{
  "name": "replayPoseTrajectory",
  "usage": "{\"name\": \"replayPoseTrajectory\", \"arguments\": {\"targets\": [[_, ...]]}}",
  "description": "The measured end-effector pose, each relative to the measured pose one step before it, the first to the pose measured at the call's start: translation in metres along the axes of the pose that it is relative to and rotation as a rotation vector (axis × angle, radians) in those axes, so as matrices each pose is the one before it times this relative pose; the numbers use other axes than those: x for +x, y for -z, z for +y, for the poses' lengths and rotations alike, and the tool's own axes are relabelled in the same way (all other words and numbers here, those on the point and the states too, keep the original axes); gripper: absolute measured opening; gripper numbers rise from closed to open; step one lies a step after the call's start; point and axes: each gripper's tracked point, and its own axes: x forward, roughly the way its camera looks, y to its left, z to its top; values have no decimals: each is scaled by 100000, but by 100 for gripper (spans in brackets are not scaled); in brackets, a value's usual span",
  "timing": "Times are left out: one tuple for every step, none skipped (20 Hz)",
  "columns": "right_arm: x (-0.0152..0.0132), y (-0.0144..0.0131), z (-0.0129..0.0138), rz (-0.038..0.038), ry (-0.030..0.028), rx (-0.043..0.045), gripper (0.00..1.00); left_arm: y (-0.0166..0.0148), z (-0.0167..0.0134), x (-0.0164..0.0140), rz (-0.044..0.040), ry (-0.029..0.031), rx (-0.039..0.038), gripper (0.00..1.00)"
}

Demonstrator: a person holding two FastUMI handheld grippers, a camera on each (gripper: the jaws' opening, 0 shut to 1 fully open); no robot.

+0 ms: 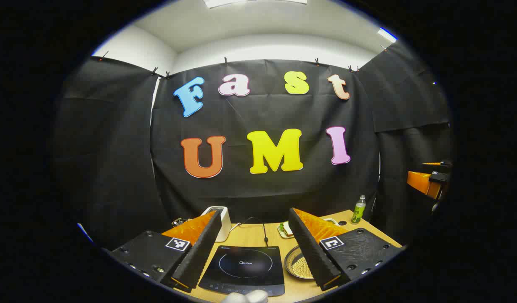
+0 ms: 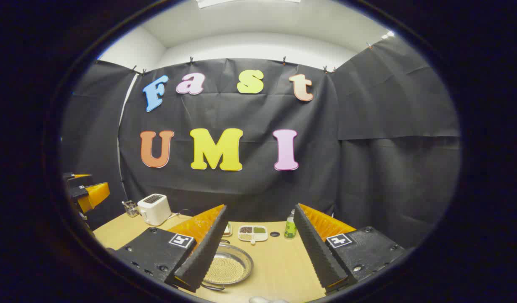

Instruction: First push the handle of the pot to place it horizontally, then grasp the pot with both hands and set it on the induction cooktop.

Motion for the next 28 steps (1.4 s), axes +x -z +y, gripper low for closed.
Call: {"name": "replayPoseTrajectory", "arguments": {"targets": [[47,-86,135,-242,-273,-905,97,9,199,132,-16,-272,508,89],[111,-11,93,-412,-149,-1083,96,-45,32,55,-423,-295,466,96],[80,-22,27,97,-73,-596,97,-82,79,82,-51,-175,322,96],[50,36,59,-182,-147,-47,99,-42,160,-19,-305,-354,88,96],[66,-20,47,44,-146,76,97,118,68,-85,-46,-171,-48,96],[176,144,-95,29,140,95,99,42,45,48,-322,-346,-134,96],[95,78,-106,279,336,-57,97,15,121,-15,128,-153,-128,96],[81,104,-118,72,337,-51,97,42,168,-30,132,-161,67,96],[33,52,-168,110,613,-379,97,183,144,78,28,-351,285,96],[23,103,-77,-113,247,-201,97,55,-22,44,201,-66,344,96],[28,76,7,278,-56,128,97,96,53,51,76,-243,145,96],[69,171,119,310,-497,136,97,-124,-32,-134,-242,39,-161,96],[65,134,111,386,-445,10,97,-27,-7,-100,-336,-87,-163,96],[114,216,83,594,-465,-31,97,121,125,57,115,-219,-5,96],[-44,172,27,393,128,106,97,124,38,0,279,-139,-36,96],[-11,165,-87,231,16,50,97,92,-36,5,54,18,-19,96],[-76,51,-108,-298,497,-16,97,-58,77,-65,-80,-191,325,96],[35,99,-29,11,3,-286,97,-5,146,-60,90,-380,448,96],[-129,152,-65,126,408,-290,99,41,44,-102,22,-87,76,96],[-98,90,-103,276,140,-299,94,73,38,-121,79,-165,-194,96],[40,188,40,614,-130,-23,80,81,38,-111,-49,4,-26,96],[-22,618,485,1844,-1896,-173,66,218,6,-29,260,-342,268,96],[76,805,383,3125,-1206,-235,52,80,167,-91,67,-163,97,96],[154,795,-275,2838,390,-26,38,13,8,-271,-190,-124,-18,96],[204,660,-192,1841,713,1134,24,142,86,-39,99,-231,14,96],[239,1094,366,2434,-775,1226,16,308,206,72,483,-407,4,96],[185,1154,739,2566,-2987,790,6,268,138,-30,511,-136,-26,96],[417,1202,557,2568,-1240,570,0,189,50,-256,511,-133,81,96]]}}
